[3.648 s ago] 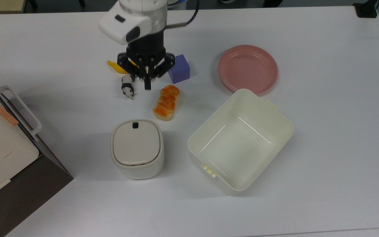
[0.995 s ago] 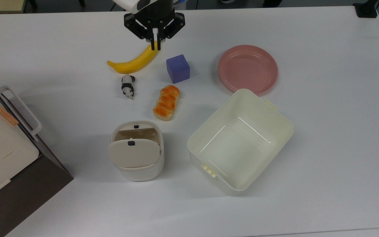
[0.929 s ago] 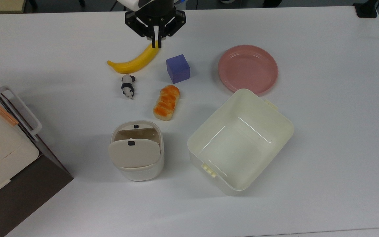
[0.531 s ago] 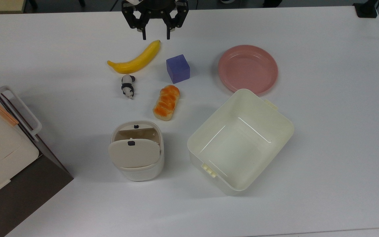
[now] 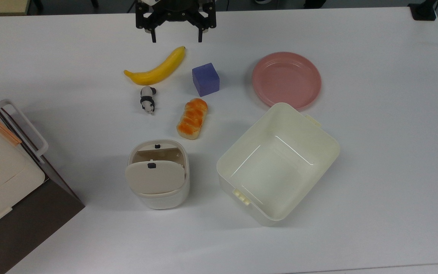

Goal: Open the trash can

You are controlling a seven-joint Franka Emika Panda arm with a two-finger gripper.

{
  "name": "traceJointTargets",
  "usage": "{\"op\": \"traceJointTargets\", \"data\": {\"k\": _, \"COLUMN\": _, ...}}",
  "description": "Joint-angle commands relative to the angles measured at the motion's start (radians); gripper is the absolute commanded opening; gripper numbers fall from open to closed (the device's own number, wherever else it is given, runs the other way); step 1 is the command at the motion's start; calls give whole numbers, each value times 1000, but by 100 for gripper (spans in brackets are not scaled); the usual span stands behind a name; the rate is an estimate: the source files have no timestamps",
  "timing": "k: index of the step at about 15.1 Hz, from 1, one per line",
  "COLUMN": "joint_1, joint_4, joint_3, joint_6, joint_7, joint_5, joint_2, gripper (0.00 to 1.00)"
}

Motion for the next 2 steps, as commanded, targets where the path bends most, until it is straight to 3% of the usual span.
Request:
{"op": "traceJointTargets", "data": {"k": 1, "joint_1": 7, "joint_4": -19, "joint_3": -8, "joint_6": -12, "joint_7": 20, "joint_5": -3, "joint_2": -30, "gripper": 100}}
{"op": "traceJointTargets", "data": {"k": 2, "joint_1": 7, "joint_4": -19, "joint_3": -8, "joint_6": -10, "joint_7": 20, "joint_5": -3, "joint_2": -28, "gripper": 100}}
